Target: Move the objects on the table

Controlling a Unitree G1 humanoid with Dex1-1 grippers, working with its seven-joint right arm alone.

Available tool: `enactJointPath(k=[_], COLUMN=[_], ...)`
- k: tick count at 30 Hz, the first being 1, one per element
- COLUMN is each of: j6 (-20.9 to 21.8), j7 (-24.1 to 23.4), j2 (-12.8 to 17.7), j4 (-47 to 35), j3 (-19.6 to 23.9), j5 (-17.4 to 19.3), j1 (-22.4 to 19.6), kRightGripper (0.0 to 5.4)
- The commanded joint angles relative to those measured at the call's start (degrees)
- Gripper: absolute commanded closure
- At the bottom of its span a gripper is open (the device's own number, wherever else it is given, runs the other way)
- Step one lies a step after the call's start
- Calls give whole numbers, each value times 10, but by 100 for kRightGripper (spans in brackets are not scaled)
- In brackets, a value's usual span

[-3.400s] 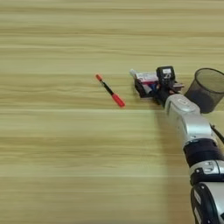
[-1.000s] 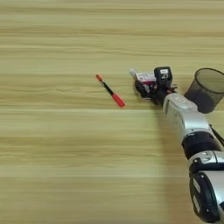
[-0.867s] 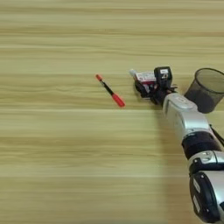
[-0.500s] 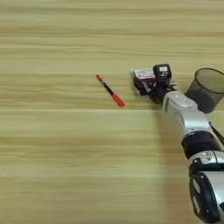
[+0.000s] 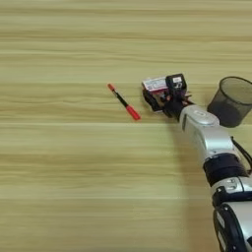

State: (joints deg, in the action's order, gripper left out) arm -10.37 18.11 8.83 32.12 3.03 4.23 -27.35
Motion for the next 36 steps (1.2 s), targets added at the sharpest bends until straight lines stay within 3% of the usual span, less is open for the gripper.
enactJointPath(k=[1,19,29,36], j6=[14,-12,-68,-77], j7=[6,40,63,65], j2=[8,10,9,12], j4=[-40,-48,-50,-50], j3=[-8,-41,-43,-54], j5=[-3,-20,-6,-14], j1=[-31,-17,-18,-16], kRightGripper=[142,142,142,37])
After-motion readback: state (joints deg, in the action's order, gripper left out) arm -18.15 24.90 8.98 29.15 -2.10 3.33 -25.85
